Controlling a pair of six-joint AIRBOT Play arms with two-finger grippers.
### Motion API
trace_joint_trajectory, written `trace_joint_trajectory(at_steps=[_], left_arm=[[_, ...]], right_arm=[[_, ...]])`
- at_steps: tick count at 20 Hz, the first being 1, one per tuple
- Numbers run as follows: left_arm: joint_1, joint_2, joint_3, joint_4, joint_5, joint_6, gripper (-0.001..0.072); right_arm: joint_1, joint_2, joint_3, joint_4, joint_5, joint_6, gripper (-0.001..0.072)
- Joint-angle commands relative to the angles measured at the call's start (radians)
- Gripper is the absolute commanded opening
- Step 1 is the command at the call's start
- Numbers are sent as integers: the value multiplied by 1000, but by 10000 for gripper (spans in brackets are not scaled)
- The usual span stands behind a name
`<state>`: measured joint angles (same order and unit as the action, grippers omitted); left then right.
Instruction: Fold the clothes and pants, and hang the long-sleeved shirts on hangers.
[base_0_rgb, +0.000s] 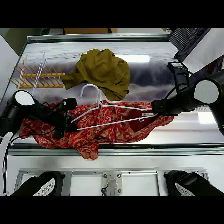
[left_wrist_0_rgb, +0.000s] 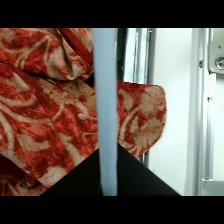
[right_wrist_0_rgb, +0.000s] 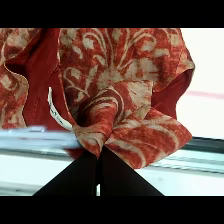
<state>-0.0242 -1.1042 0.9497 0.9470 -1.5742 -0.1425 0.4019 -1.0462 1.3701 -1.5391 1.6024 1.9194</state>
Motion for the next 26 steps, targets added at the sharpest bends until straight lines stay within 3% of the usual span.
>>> trace_joint_trajectory(at_steps=[1, 12, 16, 21, 26], left_arm=[[-24, -1, 0, -2, 62, -23, 11], [-142, -95, 3, -11, 78, -22, 11], [-135, -95, 3, -114, 134, -5, 11], [-196, -128, 3, -104, 145, -3, 11], [-210, -157, 3, -111, 166, -4, 11]], right_arm=[[1, 6, 2, 7, 3, -12, 14], [3, 13, 26, -19, -1, -57, 14], [33, 13, 27, 7, -17, -95, 14], [69, 11, 50, 74, -133, -94, 13], [76, 17, 57, 101, -137, -46, 13]])
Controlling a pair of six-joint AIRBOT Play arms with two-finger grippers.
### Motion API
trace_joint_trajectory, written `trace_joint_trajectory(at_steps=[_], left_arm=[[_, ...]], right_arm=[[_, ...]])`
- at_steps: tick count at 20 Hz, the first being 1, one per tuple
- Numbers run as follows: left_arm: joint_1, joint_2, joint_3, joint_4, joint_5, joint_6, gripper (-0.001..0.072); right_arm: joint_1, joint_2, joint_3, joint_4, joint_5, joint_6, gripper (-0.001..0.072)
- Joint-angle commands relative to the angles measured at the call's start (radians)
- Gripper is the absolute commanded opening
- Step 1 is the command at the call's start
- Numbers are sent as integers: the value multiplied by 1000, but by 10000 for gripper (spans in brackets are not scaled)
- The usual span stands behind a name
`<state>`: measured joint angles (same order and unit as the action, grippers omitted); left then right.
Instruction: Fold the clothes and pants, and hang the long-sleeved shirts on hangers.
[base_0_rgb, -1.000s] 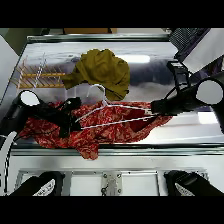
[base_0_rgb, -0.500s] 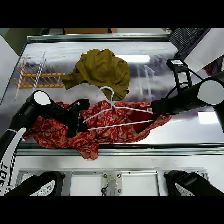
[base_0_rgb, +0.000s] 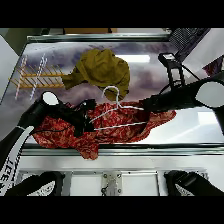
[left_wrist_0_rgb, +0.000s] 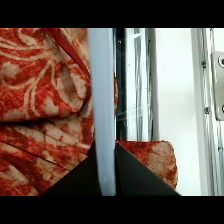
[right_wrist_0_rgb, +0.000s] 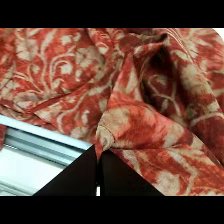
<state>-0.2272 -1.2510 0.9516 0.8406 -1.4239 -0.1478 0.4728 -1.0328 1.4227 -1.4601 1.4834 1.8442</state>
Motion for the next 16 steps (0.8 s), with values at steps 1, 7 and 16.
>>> trace_joint_trajectory(at_steps=[1, 7, 16], left_arm=[[-6, 0, 1, -5, 24, 1, 11], [59, 84, 1, 5, 52, -38, 11], [25, 86, 0, -47, 93, -38, 11]], right_arm=[[8, 5, 4, 29, -16, 30, 13], [11, 43, 4, -133, 93, 107, 13], [11, 61, 4, -43, -93, 124, 13]])
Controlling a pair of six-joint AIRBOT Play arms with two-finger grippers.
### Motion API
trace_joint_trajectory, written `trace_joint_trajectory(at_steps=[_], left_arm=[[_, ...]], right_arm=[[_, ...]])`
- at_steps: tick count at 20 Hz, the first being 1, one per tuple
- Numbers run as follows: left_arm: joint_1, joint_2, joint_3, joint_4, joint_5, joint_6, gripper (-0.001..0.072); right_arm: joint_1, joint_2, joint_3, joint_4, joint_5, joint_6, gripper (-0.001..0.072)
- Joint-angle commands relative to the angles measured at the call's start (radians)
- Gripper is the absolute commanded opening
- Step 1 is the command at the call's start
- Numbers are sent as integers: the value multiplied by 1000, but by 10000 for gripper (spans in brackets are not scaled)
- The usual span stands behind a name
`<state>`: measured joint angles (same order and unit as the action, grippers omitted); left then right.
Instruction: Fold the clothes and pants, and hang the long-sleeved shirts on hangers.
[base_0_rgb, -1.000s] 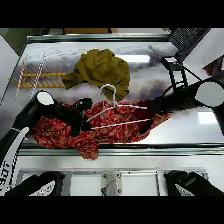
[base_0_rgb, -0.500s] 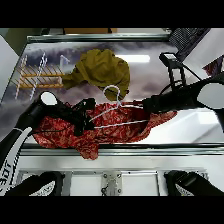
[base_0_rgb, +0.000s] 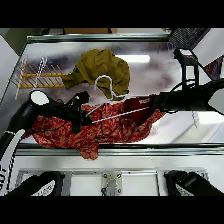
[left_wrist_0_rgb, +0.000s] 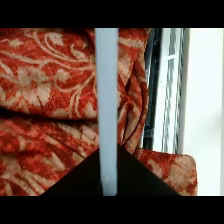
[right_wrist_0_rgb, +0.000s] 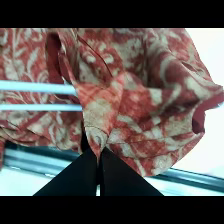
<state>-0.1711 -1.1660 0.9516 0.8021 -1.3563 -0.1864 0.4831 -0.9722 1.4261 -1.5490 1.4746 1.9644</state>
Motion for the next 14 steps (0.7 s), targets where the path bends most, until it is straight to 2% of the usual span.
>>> trace_joint_trajectory(at_steps=[1, 7, 14], left_arm=[[-43, 1, 0, -9, 36, 0, 11], [-70, 1, 0, -11, 59, 0, 12], [-70, 1, 0, -11, 54, -1, 11]], right_arm=[[1, 0, 1, 69, -108, 4, 13], [59, -11, 1, 119, -190, 4, 13], [129, -48, 1, 110, -198, -4, 26]])
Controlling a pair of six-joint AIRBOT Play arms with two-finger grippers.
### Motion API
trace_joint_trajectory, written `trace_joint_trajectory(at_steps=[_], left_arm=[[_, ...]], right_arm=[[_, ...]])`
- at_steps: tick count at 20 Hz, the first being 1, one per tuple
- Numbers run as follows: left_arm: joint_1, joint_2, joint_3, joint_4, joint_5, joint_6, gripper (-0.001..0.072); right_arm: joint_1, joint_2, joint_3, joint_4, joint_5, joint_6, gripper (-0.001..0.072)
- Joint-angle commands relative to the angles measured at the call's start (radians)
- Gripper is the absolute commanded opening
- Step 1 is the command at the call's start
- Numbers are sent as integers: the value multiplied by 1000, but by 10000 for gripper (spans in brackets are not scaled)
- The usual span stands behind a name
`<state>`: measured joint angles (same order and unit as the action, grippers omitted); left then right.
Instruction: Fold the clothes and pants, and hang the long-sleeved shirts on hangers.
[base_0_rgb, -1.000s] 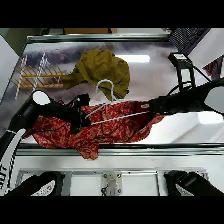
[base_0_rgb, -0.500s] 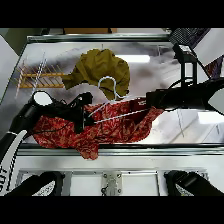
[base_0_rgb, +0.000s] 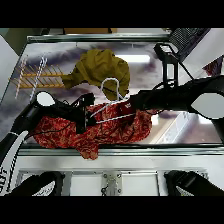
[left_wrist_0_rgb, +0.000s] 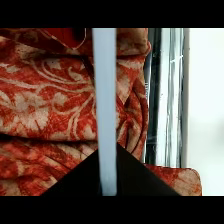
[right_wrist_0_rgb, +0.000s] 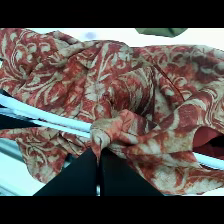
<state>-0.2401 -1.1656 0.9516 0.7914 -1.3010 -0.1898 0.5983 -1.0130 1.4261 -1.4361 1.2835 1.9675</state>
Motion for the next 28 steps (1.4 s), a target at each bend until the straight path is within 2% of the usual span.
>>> trace_joint_trajectory(at_steps=[1, 2, 3, 4, 6, 9, 12, 15, 17, 19, 21, 23, 25, 27, 28], left_arm=[[-1, 1, 0, 0, -1, 3, 11], [-1, 1, 0, 0, -3, 3, 11], [-1, 1, 0, 0, -6, 3, 11], [-1, 1, 0, 0, -8, 2, 11], [-1, 1, 0, 0, -8, 3, 11], [-1, 1, 0, 0, -8, 3, 12], [-1, 1, 0, 0, -9, 3, 12], [-1, 1, 0, 0, -8, 3, 12], [-1, 1, 0, 0, -9, 3, 11], [-1, 1, 0, 0, -8, 3, 12], [-1, 1, 0, 0, -8, 2, 11], [-1, 1, 0, 0, -9, 2, 12], [-1, 1, 0, 0, -10, 2, 11], [-1, 1, 0, 0, -22, 2, 11], [-1, 1, 0, 0, -33, 2, 12]], right_arm=[[14, -3, 1, -11, -2, -7, 46], [14, 4, 1, -25, 1, -8, 239], [14, 15, 1, -29, 3, -16, 541], [14, 31, 1, -29, 3, -61, 691], [-2, 70, 1, -24, 13, -111, 688], [-127, 117, 15, 37, 108, -220, 688], [-357, 121, 22, 238, 171, -397, 688], [-584, 89, 22, 509, 233, -631, 688], [-675, 75, 22, 576, 190, -690, 688], [-737, 72, 21, 601, 177, -697, 688], [-788, 70, 14, 612, 177, -904, 689], [-883, 69, -33, 684, 203, -1061, 688], [-1027, 63, -132, 910, 248, -1257, 688], [-1177, 23, -231, 1130, 332, -1391, 688], [-1233, -7, -269, 1175, 378, -1464, 688]])
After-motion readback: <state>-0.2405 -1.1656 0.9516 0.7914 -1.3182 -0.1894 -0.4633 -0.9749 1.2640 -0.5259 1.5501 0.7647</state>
